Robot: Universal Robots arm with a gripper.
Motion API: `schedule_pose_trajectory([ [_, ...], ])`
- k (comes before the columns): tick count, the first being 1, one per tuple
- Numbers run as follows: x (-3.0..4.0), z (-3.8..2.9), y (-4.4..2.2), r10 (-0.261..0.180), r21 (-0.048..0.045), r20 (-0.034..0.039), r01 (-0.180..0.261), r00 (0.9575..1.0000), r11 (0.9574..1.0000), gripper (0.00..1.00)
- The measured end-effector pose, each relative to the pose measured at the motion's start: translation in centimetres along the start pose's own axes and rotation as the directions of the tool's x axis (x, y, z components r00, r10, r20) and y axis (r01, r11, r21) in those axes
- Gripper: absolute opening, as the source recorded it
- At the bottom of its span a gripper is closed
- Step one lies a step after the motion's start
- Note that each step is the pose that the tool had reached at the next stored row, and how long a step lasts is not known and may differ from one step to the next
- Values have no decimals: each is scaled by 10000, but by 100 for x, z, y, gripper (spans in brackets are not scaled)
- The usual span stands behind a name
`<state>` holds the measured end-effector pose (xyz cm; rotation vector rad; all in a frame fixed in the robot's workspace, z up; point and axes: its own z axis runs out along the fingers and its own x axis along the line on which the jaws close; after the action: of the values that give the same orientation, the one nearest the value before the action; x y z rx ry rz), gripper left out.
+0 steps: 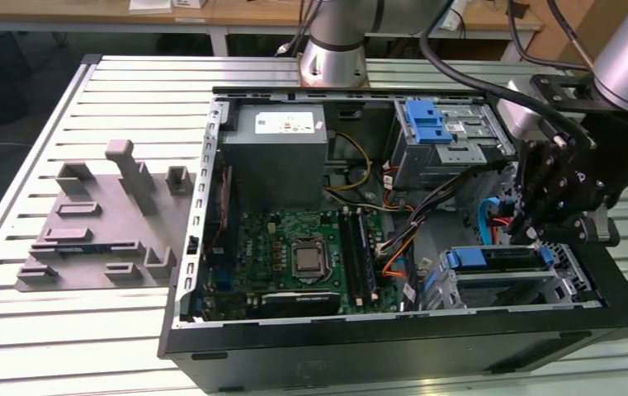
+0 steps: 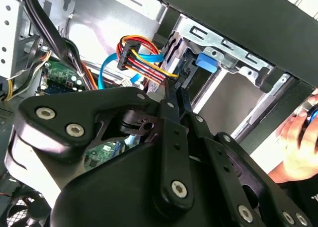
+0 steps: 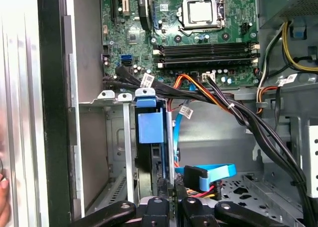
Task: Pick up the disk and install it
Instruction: 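Insert the first disk wire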
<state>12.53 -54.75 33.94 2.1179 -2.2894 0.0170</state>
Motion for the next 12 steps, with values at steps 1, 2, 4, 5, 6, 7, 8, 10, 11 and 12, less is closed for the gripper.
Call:
schedule_pose_trajectory([
  [1, 8, 4, -1, 0, 0, 4, 0, 10000, 10000, 16],
  [2, 18, 6, -1, -1, -1, 2, 1, 10000, 10000, 16],
  [4, 27, 11, -2, -1, -1, 4, 1, 10000, 10000, 16],
  [5, 28, 13, -2, 0, -2, 4, 0, 10000, 10000, 16],
  [6, 29, 14, -2, 0, -1, 3, 0, 10000, 10000, 16],
  [7, 30, 17, -2, -1, -2, 2, 1, 10000, 10000, 16],
  [8, 32, 19, -2, -1, -1, 1, 1, 10000, 10000, 16],
  [10, 34, 24, 2, 0, -2, 2, 0, 10000, 10000, 16],
  [11, 36, 26, 5, 0, -2, 1, 0, 10000, 10000, 16],
  [12, 39, 29, 9, 1, -2, 4, -1, 10000, 10000, 16],
])
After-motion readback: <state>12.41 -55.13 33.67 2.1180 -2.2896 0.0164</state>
